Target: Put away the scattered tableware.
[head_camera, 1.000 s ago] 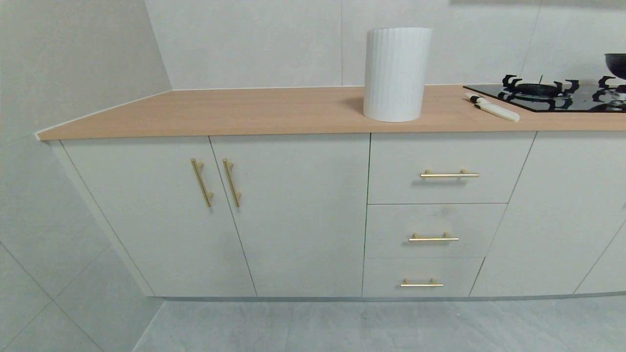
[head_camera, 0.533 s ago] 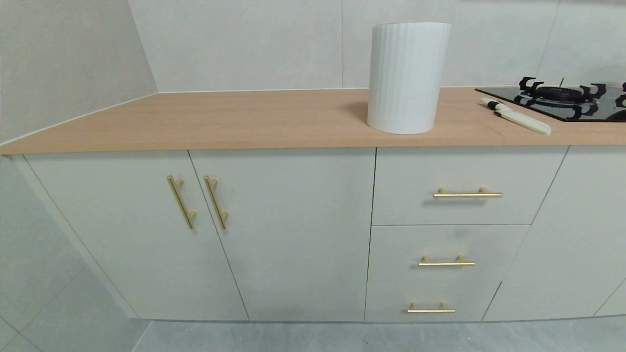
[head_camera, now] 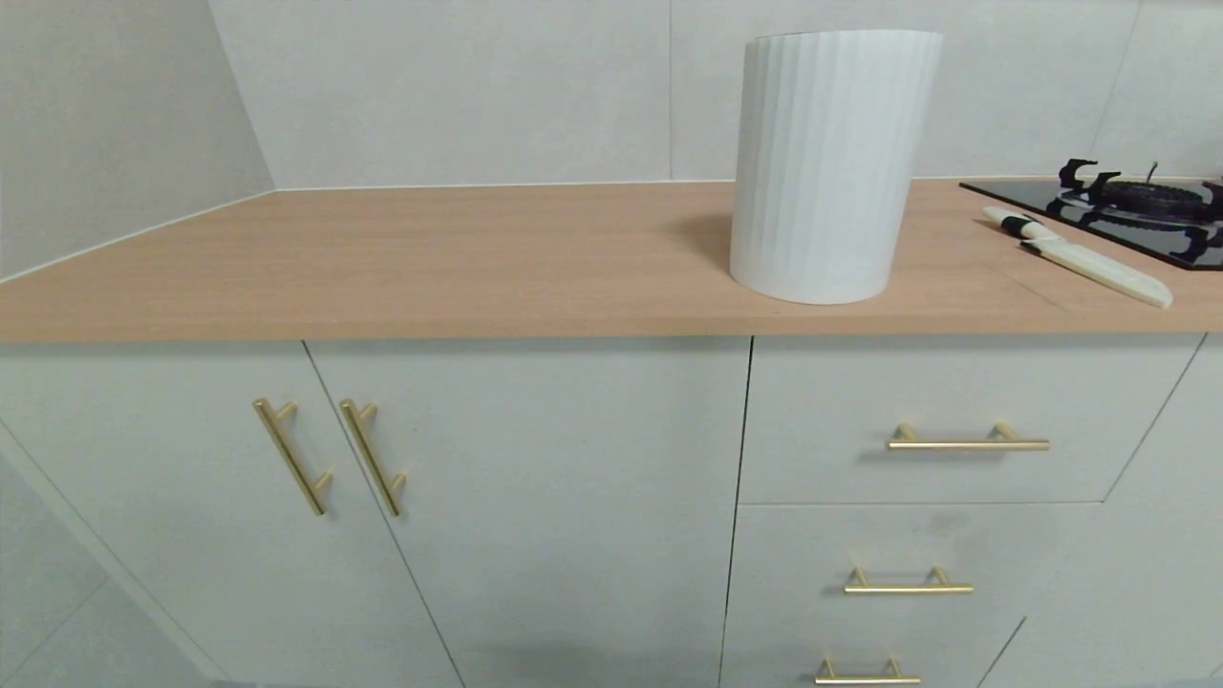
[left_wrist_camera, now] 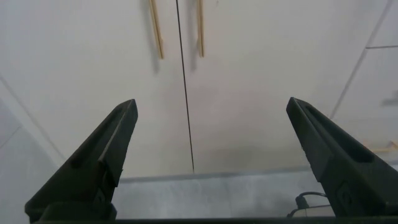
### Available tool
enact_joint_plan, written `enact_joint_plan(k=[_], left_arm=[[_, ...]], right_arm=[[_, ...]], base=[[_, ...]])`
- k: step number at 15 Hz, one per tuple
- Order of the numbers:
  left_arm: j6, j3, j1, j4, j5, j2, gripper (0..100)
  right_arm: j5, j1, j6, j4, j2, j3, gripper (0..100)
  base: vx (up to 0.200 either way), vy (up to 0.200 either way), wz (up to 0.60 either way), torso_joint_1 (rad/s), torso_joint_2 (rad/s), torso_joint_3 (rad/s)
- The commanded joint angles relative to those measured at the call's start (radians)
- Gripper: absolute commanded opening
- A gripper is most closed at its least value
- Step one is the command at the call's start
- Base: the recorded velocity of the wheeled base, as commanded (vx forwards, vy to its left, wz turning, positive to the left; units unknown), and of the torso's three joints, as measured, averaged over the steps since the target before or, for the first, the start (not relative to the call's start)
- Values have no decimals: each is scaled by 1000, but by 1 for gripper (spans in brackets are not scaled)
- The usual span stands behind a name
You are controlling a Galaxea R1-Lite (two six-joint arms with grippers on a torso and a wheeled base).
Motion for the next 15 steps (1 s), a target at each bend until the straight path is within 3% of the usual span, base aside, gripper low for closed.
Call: enact_joint_plan(k=[1, 2, 13, 15], left_arm=[[0, 0, 0, 0, 0, 0, 100], [0, 0, 0, 0, 0, 0, 100], [0, 0, 0, 1, 0, 0, 100], [0, 0, 0, 0, 0, 0, 100]], right_arm=[[0, 0, 0, 0, 2, 0, 100], [0, 2, 0, 0, 2, 0, 100], [0, 0, 0, 0, 2, 0, 100], [0, 0, 0, 0, 2, 0, 100]], base=[[200, 0, 0, 2, 7, -2], [200, 0, 0, 2, -2, 7], [0, 0, 0, 0, 0, 0], [0, -200, 0, 0, 7, 0]])
